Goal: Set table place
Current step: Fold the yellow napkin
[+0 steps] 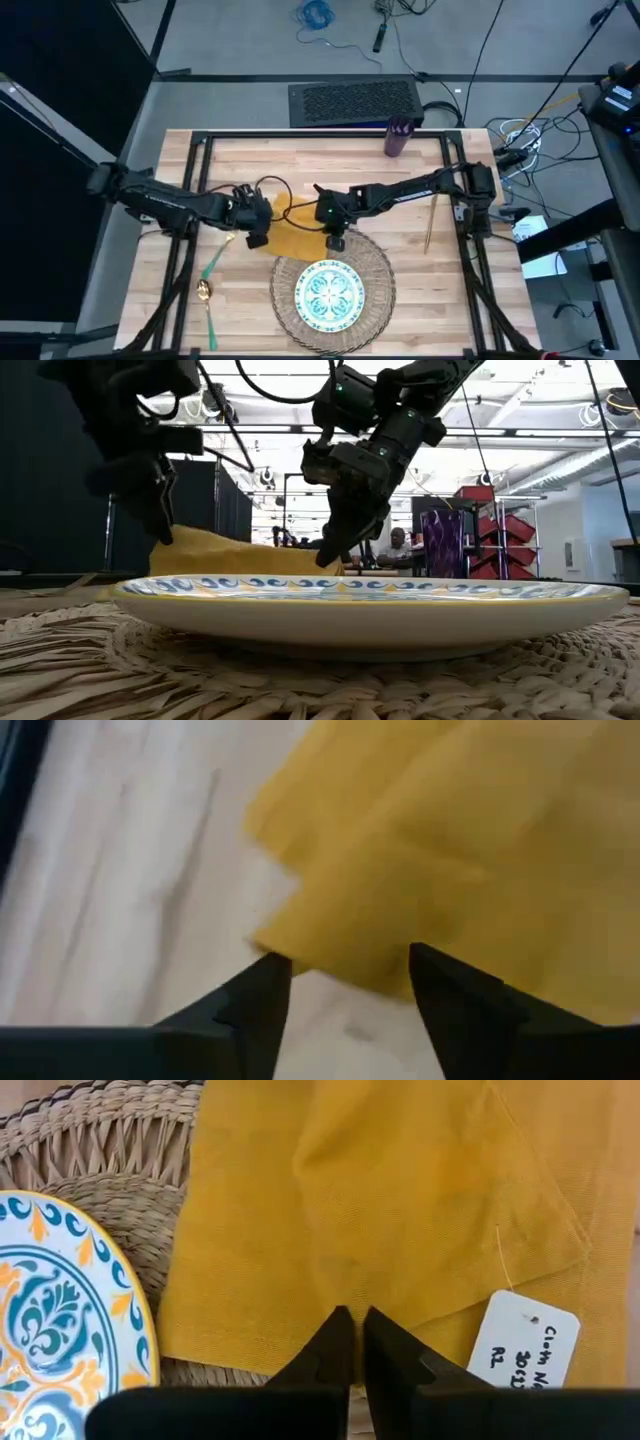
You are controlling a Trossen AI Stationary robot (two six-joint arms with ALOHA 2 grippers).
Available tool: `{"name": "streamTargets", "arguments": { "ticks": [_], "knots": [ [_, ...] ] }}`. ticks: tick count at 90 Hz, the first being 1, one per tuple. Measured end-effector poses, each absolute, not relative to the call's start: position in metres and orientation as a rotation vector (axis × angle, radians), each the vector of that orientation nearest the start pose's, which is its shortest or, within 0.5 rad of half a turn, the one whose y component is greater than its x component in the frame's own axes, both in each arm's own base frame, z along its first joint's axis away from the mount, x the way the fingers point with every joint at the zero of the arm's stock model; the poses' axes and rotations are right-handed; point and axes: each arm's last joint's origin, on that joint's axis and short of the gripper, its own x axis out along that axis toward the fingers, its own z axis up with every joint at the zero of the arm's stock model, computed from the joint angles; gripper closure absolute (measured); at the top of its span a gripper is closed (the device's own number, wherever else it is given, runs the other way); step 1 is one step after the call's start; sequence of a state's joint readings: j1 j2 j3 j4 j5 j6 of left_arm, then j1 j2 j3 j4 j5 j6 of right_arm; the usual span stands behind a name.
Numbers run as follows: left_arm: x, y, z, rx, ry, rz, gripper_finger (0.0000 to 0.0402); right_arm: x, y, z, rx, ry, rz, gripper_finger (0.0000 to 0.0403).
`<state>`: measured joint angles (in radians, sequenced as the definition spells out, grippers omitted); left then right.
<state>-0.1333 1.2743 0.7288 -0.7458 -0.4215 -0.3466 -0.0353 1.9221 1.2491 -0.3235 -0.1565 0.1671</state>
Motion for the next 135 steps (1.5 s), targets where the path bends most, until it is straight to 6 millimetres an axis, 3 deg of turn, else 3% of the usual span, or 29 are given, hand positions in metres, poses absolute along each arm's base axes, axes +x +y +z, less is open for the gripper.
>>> {"name": "streamTargets", "arguments": {
  "ticks": [39,68,86,108,135],
  "knots": [
    [0.202,-0.018,0.190,0.058,1.245,0.475,0.0191,0.387,-0.010,0.162,0.251,1.057,0.019,0.0403],
    [0.205,-0.017,0.191,0.054,1.211,0.477,0.0191,0.373,0.011,0.155,0.208,1.228,0.108,0.0380],
    [0.206,-0.012,0.191,0.047,1.208,0.510,0.0191,0.382,0.013,0.165,0.182,1.094,0.129,0.0346],
    [0.209,-0.011,0.192,0.034,1.169,0.526,0.0191,0.382,-0.005,0.203,0.159,0.953,0.068,0.0275],
    [0.212,-0.010,0.192,0.013,1.106,0.562,0.0191,0.368,-0.058,0.177,0.235,0.996,-0.073,0.0235]
  ]
}}
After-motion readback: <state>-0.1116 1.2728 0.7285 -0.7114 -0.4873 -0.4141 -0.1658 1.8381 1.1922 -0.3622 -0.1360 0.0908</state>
